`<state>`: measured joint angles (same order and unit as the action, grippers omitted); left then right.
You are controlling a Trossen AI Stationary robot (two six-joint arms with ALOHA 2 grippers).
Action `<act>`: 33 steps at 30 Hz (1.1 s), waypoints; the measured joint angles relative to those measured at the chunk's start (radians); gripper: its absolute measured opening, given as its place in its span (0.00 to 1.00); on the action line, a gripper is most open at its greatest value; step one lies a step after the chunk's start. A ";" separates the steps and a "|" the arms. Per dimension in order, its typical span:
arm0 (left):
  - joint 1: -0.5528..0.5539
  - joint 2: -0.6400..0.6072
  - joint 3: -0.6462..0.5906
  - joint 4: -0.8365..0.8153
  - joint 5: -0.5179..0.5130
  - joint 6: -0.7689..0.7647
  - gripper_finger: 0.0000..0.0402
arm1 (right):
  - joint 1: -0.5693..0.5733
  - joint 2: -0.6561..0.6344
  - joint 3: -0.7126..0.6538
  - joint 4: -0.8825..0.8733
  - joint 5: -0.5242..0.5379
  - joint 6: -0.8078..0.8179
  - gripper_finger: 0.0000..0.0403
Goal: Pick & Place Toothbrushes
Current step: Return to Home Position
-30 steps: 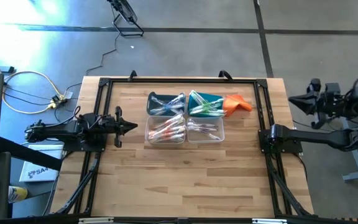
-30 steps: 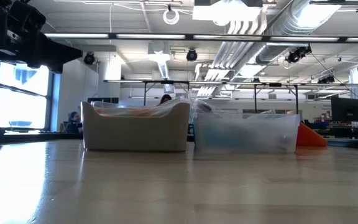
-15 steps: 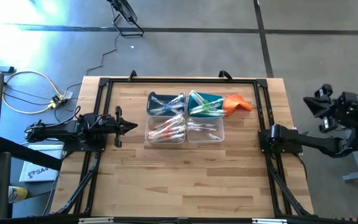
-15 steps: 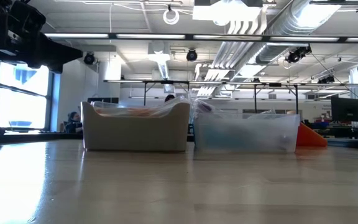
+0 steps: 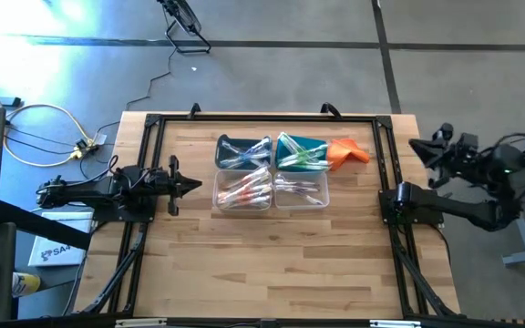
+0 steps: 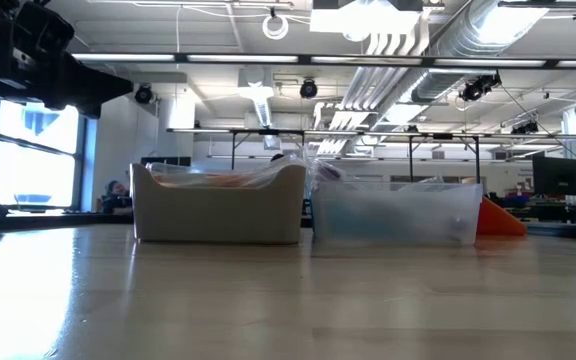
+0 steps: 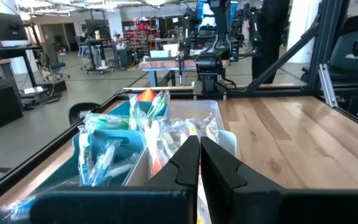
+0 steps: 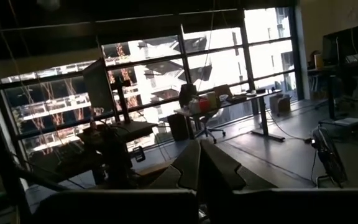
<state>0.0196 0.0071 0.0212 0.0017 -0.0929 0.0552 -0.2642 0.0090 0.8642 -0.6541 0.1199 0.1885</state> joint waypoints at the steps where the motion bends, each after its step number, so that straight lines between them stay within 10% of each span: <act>1: 0.000 0.000 0.000 0.000 0.000 0.006 0.03 | 0.000 0.000 -0.028 0.028 0.002 0.003 0.01; 33: 0.000 0.000 0.000 0.000 -0.002 0.018 0.03 | 0.000 0.002 -0.855 0.717 -0.185 -0.003 0.01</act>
<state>0.0196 0.0071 0.0212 0.0013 -0.0944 0.0729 -0.2639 0.0110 0.0090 0.0634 -0.0653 0.1856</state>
